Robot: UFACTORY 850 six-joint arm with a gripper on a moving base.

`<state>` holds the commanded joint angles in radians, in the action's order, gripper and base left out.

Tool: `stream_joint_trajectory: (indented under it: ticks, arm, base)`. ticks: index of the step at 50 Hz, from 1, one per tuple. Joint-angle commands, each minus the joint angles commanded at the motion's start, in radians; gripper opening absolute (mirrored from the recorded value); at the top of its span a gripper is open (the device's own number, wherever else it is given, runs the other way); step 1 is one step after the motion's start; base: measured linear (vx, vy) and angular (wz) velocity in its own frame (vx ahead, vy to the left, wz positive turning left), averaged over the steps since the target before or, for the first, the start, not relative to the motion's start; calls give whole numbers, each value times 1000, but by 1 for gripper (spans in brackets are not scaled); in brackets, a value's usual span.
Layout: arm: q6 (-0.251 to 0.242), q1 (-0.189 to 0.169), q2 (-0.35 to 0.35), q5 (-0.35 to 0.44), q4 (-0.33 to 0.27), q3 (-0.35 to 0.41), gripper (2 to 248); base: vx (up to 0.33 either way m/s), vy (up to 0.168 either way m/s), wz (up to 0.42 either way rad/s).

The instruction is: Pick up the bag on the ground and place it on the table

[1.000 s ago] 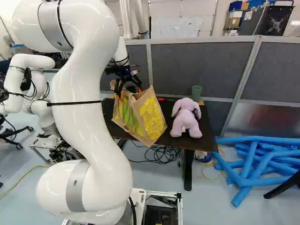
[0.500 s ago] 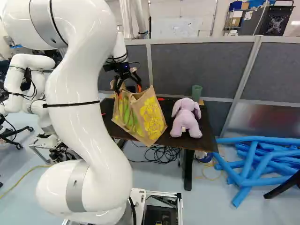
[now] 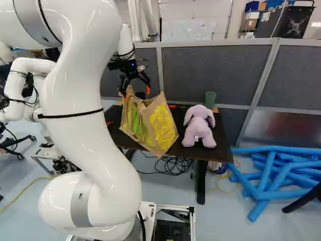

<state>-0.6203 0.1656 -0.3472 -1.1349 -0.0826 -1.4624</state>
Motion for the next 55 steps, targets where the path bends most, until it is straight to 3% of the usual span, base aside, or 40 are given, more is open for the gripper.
stream_joint_trajectory:
  ticks: [55]
  arm:
    - [0,-7,93,-251,0,-72,247]
  base:
    - [0,0,0]
